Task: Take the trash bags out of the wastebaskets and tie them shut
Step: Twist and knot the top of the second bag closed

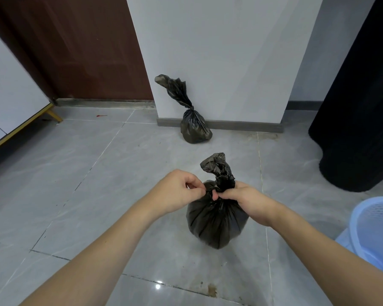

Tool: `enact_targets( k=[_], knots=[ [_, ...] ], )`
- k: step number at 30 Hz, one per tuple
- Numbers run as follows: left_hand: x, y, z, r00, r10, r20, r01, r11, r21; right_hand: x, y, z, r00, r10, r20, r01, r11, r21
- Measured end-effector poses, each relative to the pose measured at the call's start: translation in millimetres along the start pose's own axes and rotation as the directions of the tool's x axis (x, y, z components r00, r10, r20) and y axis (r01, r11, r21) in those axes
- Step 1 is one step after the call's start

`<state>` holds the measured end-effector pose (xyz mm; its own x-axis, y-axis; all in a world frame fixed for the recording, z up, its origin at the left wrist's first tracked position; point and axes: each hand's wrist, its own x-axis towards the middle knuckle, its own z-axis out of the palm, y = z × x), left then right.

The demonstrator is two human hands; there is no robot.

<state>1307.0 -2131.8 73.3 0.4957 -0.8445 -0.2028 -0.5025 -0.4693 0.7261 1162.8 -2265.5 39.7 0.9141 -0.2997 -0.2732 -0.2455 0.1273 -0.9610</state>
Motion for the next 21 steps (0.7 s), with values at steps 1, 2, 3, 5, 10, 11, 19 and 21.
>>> enact_targets(
  k=[1,2,3,5,10,11,19,21],
  knots=[
    [-0.3,-0.7,0.8,1.0,-0.008,0.003,0.008,1.0,-0.022,0.1,-1.3,0.6,1.0,-0.004,0.008,0.004,1.0,0.014],
    [-0.5,-1.7,1.7,1.0,-0.012,0.008,0.013,0.999,-0.04,0.5,-1.4,0.9,1.0,-0.003,0.013,0.003,1.0,0.017],
    [-0.7,-2.6,2.8,1.0,-0.015,0.014,0.016,0.998,-0.057,0.6,-1.9,1.6,1.0,-0.005,0.017,0.005,1.0,0.005],
    [-1.2,-4.2,4.9,1.0,-0.025,0.018,0.027,0.996,-0.089,1.4,-0.2,2.3,1.0,-0.004,0.022,0.005,0.999,-0.031],
    [1.3,-9.2,7.1,0.998,-0.054,0.033,0.06,0.98,-0.189,0.5,2.5,4.0,1.0,0.02,0.009,-0.02,0.998,-0.053],
    [2.1,-10.5,7.2,0.998,-0.051,0.04,0.058,0.977,-0.204,0.5,3.5,3.9,1.0,0.025,0.011,-0.024,0.998,-0.062],
    [3.8,-21.2,10.2,0.998,-0.014,0.059,0.032,0.951,-0.306,3.1,14.2,2.3,0.997,0.069,0.042,-0.068,0.997,-0.033],
    [4.5,-26.9,13.7,0.998,-0.022,0.059,0.039,0.951,-0.307,4.8,20.4,-0.1,0.996,0.072,0.043,-0.071,0.997,-0.04]
  ],
)
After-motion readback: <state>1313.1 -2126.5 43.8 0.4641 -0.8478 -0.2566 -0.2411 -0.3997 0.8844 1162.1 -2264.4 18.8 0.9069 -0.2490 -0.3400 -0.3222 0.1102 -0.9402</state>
